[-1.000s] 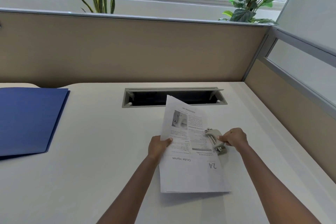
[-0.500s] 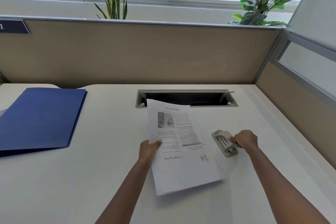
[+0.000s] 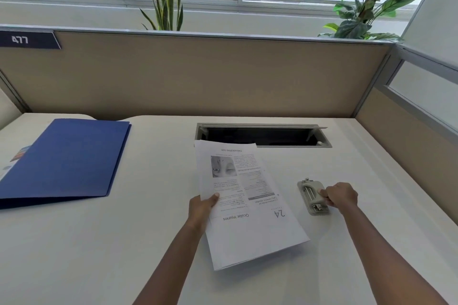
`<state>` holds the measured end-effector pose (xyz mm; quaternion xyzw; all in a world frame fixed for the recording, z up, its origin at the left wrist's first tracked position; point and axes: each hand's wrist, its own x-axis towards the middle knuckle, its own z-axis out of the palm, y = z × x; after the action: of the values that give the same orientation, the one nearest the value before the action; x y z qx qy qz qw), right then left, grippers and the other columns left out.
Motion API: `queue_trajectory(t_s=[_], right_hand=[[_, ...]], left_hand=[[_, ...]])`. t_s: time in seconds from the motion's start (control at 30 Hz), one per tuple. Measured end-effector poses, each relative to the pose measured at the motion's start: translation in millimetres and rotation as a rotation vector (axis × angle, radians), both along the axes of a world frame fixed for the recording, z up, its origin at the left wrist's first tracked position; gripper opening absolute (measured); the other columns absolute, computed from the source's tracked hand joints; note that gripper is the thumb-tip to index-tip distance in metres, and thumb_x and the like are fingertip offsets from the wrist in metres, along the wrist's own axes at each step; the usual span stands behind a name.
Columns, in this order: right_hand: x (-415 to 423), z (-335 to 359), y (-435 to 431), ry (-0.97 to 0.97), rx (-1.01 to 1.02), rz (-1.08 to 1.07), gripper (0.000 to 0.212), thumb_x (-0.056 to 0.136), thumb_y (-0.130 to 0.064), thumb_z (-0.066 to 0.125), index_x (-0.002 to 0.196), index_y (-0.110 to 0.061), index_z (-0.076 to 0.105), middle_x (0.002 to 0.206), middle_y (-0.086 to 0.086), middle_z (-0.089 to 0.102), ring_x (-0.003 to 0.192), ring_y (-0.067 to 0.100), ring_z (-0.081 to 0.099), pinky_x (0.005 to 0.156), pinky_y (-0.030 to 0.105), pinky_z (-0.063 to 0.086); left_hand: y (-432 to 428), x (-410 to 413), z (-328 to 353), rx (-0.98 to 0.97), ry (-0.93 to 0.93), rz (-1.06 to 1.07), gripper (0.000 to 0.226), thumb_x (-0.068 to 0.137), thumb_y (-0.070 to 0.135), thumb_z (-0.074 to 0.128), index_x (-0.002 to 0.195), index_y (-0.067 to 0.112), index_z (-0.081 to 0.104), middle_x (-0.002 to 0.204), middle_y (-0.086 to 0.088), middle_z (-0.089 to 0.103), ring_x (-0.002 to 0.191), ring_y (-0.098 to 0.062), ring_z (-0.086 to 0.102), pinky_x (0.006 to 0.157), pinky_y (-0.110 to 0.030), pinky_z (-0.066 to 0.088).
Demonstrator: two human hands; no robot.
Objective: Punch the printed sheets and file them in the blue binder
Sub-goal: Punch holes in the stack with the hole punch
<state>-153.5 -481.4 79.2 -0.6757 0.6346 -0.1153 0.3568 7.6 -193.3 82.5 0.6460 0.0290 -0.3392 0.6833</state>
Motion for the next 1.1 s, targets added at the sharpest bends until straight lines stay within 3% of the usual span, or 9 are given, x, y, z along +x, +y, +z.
queue_trajectory(t_s=[0.17, 0.3, 0.4, 0.53, 0.77, 0.87, 0.93, 1.03, 1.1], right_hand=[[-2.0, 24.9, 47.6, -0.028, -0.149, 0.044, 0.033, 0.084, -0.024, 0.063, 0.106, 0.0, 0.054, 0.117, 0.025, 0.049, 0.107, 0.042, 0.052, 0.08, 0.037, 0.041], [15.0, 49.7, 96.4, -0.276, -0.041, 0.253, 0.035, 0.09, -0.035, 0.053, 0.101, -0.003, 0.062, 0.102, 0.014, 0.062, 0.097, 0.031, 0.059, 0.078, 0.033, 0.042], [32.1, 66.5, 124.0, -0.389, 0.148, 0.422, 0.035, 0.094, -0.036, 0.047, 0.094, -0.005, 0.063, 0.097, 0.014, 0.067, 0.087, 0.024, 0.062, 0.079, 0.035, 0.049], [43.3, 78.2, 147.8, -0.436, 0.056, 0.529, 0.017, 0.092, -0.022, 0.052, 0.085, -0.01, 0.062, 0.094, 0.016, 0.07, 0.081, 0.03, 0.066, 0.077, 0.043, 0.054], [56.8, 115.3, 164.6, -0.409, -0.085, 0.578, 0.019, 0.087, -0.015, 0.058, 0.089, 0.002, 0.066, 0.089, 0.018, 0.072, 0.082, 0.035, 0.069, 0.08, 0.049, 0.055], [62.4, 138.4, 168.3, -0.296, -0.214, 0.687, 0.018, 0.086, -0.016, 0.056, 0.074, -0.004, 0.061, 0.077, 0.011, 0.069, 0.077, 0.033, 0.065, 0.071, 0.039, 0.051], [67.5, 151.8, 171.4, -0.119, -0.369, 0.775, 0.029, 0.086, -0.017, 0.054, 0.059, -0.016, 0.047, 0.068, 0.005, 0.057, 0.075, 0.031, 0.057, 0.061, 0.033, 0.039], [75.5, 167.2, 180.9, 0.094, -0.603, 0.856, 0.034, 0.088, -0.016, 0.05, 0.057, -0.021, 0.036, 0.075, 0.003, 0.053, 0.086, 0.03, 0.057, 0.065, 0.029, 0.031], [79.7, 173.7, 190.4, 0.174, -0.737, 0.904, 0.035, 0.089, -0.012, 0.045, 0.057, -0.021, 0.034, 0.075, 0.003, 0.056, 0.088, 0.031, 0.059, 0.07, 0.03, 0.031]], left_hand=[[10.7, 0.8, 7.0, -0.043, -0.006, -0.016, 0.029, 0.087, 0.005, 0.058, 0.114, -0.007, 0.058, 0.104, -0.019, 0.064, 0.078, -0.024, 0.064, 0.067, -0.03, 0.056], [20.2, -0.9, 9.8, -0.106, -0.028, -0.026, 0.016, 0.088, 0.01, 0.058, 0.102, 0.004, 0.062, 0.093, -0.009, 0.067, 0.07, -0.014, 0.068, 0.052, -0.018, 0.056], [26.6, -5.1, 13.4, -0.138, -0.063, -0.031, 0.008, 0.088, 0.014, 0.057, 0.092, 0.012, 0.064, 0.086, -0.001, 0.069, 0.066, -0.007, 0.07, 0.058, -0.019, 0.057], [42.4, -3.6, 21.9, -0.186, -0.121, 0.003, 0.009, 0.088, 0.013, 0.057, 0.09, 0.015, 0.066, 0.078, 0.005, 0.074, 0.069, -0.009, 0.071, 0.061, -0.021, 0.058], [73.9, 10.6, 48.0, -0.195, -0.152, -0.01, 0.028, 0.08, 0.012, 0.068, 0.107, 0.013, 0.059, 0.116, -0.014, 0.064, 0.091, -0.021, 0.065, 0.078, -0.033, 0.055], [83.4, 19.8, 66.8, 0.026, -0.364, 0.184, 0.073, 0.081, 0.011, 0.068, 0.14, 0.012, 0.027, 0.137, -0.018, 0.044, 0.117, -0.032, 0.052, 0.094, -0.047, 0.047], [89.9, 25.4, 87.1, 0.268, -0.693, 0.332, 0.085, 0.079, 0.017, 0.07, 0.145, 0.011, 0.016, 0.143, -0.02, 0.032, 0.129, -0.035, 0.039, 0.103, -0.054, 0.039], [94.9, 29.5, 120.6, 0.439, -1.375, 0.349, 0.074, 0.078, 0.023, 0.068, 0.14, 0.009, 0.031, 0.143, -0.022, 0.035, 0.135, -0.032, 0.029, 0.107, -0.049, 0.028], [92.8, 30.2, 140.8, 0.483, -1.641, 0.143, 0.062, 0.077, 0.025, 0.067, 0.133, 0.014, 0.044, 0.138, -0.015, 0.047, 0.137, -0.025, 0.022, 0.107, -0.042, 0.02]])
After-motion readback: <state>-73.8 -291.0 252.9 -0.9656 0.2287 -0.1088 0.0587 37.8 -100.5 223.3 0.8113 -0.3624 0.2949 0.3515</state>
